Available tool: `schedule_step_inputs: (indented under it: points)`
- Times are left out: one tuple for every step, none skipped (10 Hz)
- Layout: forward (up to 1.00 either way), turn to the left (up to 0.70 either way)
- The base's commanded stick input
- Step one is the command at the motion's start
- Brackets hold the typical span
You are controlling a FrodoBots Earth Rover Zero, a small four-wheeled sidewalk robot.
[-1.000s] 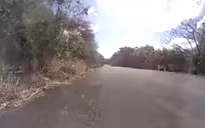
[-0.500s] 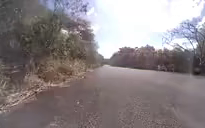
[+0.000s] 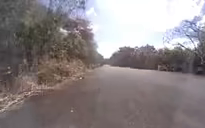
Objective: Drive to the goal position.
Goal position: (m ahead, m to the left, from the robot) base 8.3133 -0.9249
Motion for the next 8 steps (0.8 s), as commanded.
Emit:
schedule_step_inputs:
  points:
    - [0.5, 0.0]
    - [0.5, 0.0]
    - [0.5, 0.0]
    - [0.5, 0.0]
    - [0.5, 0.0]
    - [0.5, 0.0]
    - [0.5, 0.0]
    - [0.5, 0.0]
